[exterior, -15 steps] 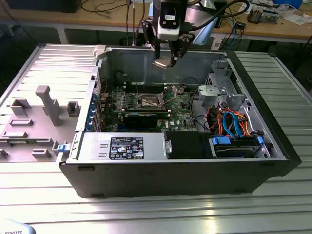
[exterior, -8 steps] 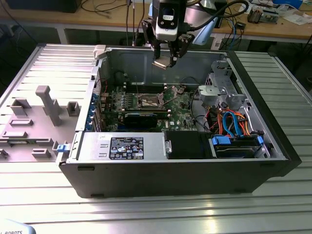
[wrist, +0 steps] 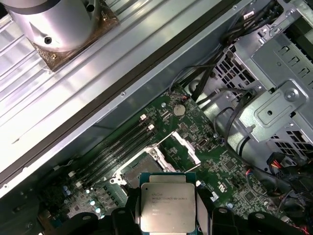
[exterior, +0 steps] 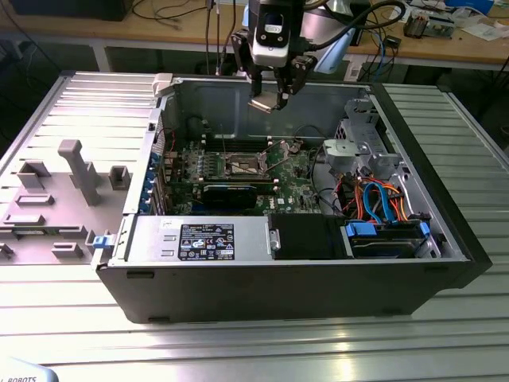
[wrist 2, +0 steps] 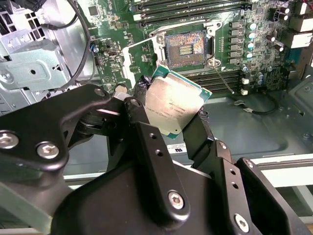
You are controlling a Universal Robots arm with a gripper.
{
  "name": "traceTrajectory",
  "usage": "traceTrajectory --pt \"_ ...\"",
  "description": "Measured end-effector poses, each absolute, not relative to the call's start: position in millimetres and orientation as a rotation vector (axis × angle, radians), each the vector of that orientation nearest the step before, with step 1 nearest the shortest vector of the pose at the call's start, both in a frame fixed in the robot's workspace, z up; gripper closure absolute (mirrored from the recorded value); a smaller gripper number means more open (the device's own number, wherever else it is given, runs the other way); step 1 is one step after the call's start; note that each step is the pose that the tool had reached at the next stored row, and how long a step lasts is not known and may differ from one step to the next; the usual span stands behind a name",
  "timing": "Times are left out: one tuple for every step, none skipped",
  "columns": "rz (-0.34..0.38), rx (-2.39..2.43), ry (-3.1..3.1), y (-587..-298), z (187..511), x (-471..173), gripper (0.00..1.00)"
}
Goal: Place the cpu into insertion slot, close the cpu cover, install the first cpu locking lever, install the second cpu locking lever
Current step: 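Place the cpu into insertion slot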
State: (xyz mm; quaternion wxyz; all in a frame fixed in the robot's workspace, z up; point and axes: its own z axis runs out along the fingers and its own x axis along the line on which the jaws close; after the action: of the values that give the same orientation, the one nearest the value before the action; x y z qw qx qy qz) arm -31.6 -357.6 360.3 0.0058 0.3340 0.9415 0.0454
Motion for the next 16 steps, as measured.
traceTrajectory --pt "0.142 1.063 2.940 -357.5 360.1 -31.6 0.46" --pt "0.142 1.086 2.931 -357.5 360.0 -31.6 0.46" --pt "0.142 1.101 2.925 -357.6 359.9 -31.6 0.46" --pt "0.142 1.116 2.918 -357.6 359.8 -31.6 0.46" --pt "0.141 1.136 2.910 -357.6 359.7 -31.6 0.46" --pt "0.141 1.155 2.902 -357.5 359.6 -31.6 0.46" --pt "0.141 1.185 2.889 -357.5 359.4 -31.6 0.46" --pt "0.140 1.218 2.874 -357.5 359.2 -31.6 0.46" --pt "0.140 1.235 2.866 -357.5 359.0 -31.6 0.46" --pt "0.140 1.252 2.858 -357.6 358.9 -31.6 0.46" --pt "0.140 1.286 2.842 -357.5 358.6 -31.6 0.46" --pt "0.139 1.313 2.828 -357.5 358.4 -31.6 0.46" --pt "0.139 1.332 2.819 -357.5 358.3 -31.6 0.46" --pt "0.139 1.347 2.811 -357.6 358.1 -31.6 0.46" --pt "0.138 1.377 2.796 -357.5 357.9 -31.6 0.46" --pt "0.138 1.401 2.783 -357.6 357.7 -31.6 0.46"
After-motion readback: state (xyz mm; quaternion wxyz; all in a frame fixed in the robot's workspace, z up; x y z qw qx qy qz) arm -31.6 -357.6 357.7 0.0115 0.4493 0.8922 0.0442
